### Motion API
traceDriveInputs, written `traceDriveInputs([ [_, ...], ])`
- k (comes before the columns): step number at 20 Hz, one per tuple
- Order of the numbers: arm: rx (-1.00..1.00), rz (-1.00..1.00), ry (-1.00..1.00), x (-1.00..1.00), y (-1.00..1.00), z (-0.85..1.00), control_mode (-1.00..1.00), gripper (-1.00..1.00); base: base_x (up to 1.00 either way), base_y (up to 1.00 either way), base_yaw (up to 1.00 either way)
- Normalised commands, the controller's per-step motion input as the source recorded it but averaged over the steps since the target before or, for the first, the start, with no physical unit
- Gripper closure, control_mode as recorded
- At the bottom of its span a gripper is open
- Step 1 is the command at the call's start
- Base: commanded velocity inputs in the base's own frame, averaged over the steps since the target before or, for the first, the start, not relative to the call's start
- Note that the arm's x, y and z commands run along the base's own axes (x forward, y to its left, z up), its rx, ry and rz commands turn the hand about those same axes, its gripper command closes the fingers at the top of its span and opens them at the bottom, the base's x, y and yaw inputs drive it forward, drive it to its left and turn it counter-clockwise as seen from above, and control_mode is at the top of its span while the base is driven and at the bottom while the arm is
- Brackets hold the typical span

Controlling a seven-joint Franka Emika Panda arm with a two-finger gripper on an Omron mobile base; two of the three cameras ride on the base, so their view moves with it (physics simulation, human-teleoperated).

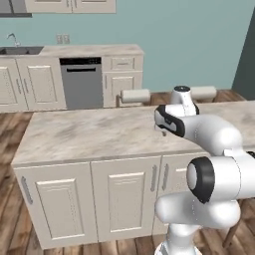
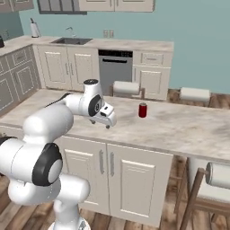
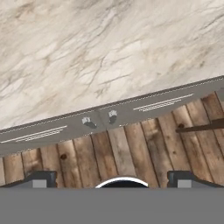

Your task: Four empty soda cans are scattered around the kitchen. Gather all the cans and cluster them next to the stove for recycling.

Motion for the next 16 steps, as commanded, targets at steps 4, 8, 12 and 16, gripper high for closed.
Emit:
traceDriveInputs([
  [4, 0.0, 0.0, 0.0, 0.0, 0.0, 0.0, 1.0, -1.0, 0.38, -0.44, 0.07],
  [8, 0.0, 0.0, 0.0, 0.0, 0.0, 0.0, 1.0, -1.0, 0.46, -0.38, 0.07],
  [12, 0.0, 0.0, 0.0, 0.0, 0.0, 0.0, 1.0, -1.0, 0.4, -0.36, 0.07],
  [16, 0.0, 0.0, 0.0, 0.0, 0.0, 0.0, 1.0, -1.0, 0.25, -0.4, 0.01],
])
